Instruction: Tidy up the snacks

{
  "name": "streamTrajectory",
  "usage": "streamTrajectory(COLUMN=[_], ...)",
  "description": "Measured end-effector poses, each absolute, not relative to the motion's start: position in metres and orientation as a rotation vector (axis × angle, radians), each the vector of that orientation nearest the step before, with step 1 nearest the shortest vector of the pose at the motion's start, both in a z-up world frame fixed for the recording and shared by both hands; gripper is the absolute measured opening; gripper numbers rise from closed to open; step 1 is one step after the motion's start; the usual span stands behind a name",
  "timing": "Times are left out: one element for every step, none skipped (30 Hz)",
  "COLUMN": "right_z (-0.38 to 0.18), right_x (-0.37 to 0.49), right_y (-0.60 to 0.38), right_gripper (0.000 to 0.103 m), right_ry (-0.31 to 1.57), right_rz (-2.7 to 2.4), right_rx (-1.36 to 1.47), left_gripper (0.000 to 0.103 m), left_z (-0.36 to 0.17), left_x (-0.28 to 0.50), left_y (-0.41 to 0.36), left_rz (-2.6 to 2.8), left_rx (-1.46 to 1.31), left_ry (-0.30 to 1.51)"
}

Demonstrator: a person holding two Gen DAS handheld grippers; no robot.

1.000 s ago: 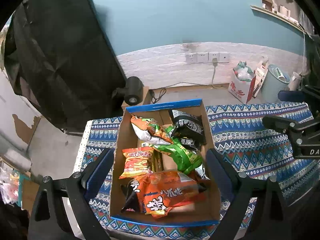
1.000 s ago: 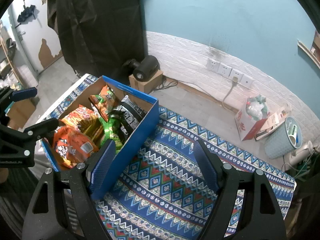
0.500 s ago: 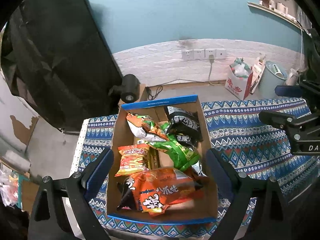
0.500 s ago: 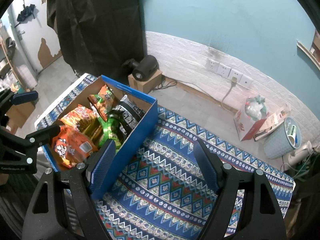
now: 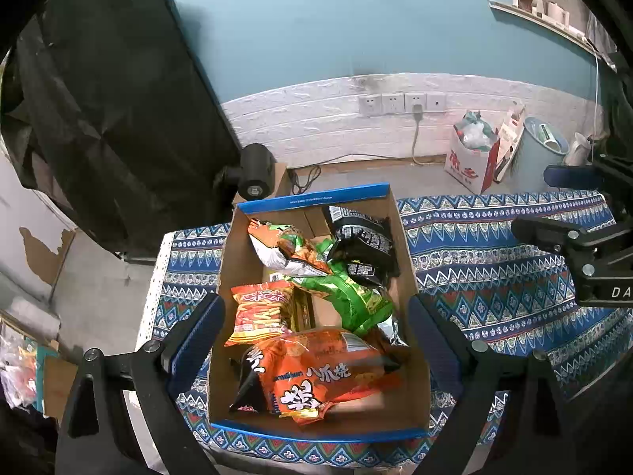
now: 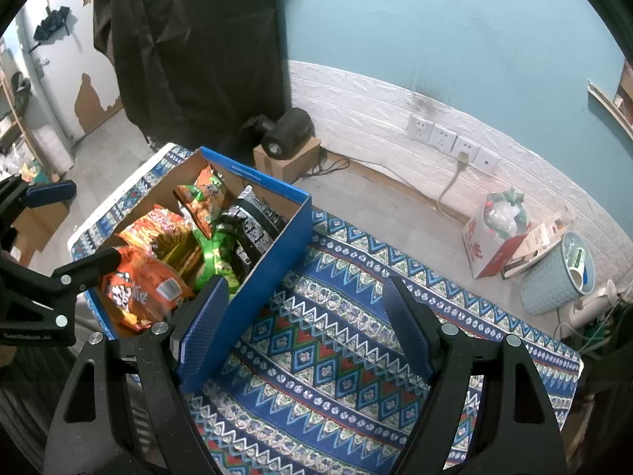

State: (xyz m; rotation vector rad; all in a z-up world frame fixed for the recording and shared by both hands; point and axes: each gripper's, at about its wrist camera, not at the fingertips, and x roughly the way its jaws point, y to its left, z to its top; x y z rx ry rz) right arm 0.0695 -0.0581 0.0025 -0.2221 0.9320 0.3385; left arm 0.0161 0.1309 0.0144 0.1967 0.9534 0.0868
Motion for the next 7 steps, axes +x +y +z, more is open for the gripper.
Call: streamTrajectory(right_z=[0.0025, 0.0025, 0.0024, 0.0025, 0.0025, 0.0026, 0.0027], right_x=[0.0695, 0.0695, 0.0694, 0.0695, 0.0694, 0.0696, 0.0697], right_y=[-0.0584, -0.0582, -0.0582, -0.0582, -0.0585, -0.0582, -0.0581], right_gripper=[0.079, 0.079, 0.079, 0.079, 0.079, 0.079, 0.079], right_ry=[0.932, 0.932, 0.933, 0.933, 0.934, 0.933, 0.932], right_rz=[0.338, 0.339, 0.339, 0.339, 0.339, 0.340, 0.339], right_rx=[-0.222, -0.222, -0.223, -0.223, -0.224, -0.224, -0.224], left_gripper=[0.094, 0.094, 0.094, 0.094, 0.094, 0.094, 0.094], left_z=[0.0142, 0.0141, 0.0137, 0.0136, 0.0133, 0.0131, 0.0132], left_x=[0.0162, 0.0163, 0.0163, 0.0163, 0.0161, 0.0159, 0.0162], left_y=[0.1310, 0.1312, 0.1313, 0.1314, 0.1312, 0.1311, 0.1308], left_rz=[0.085, 0.083, 0.084, 0.086, 0.085, 0.084, 0.084], left_rx=[0.193, 0.190, 0.189, 0.190, 0.191, 0.190, 0.190], left_ry=[0.955, 0.956, 0.956, 0.956, 0.957, 0.958, 0.959])
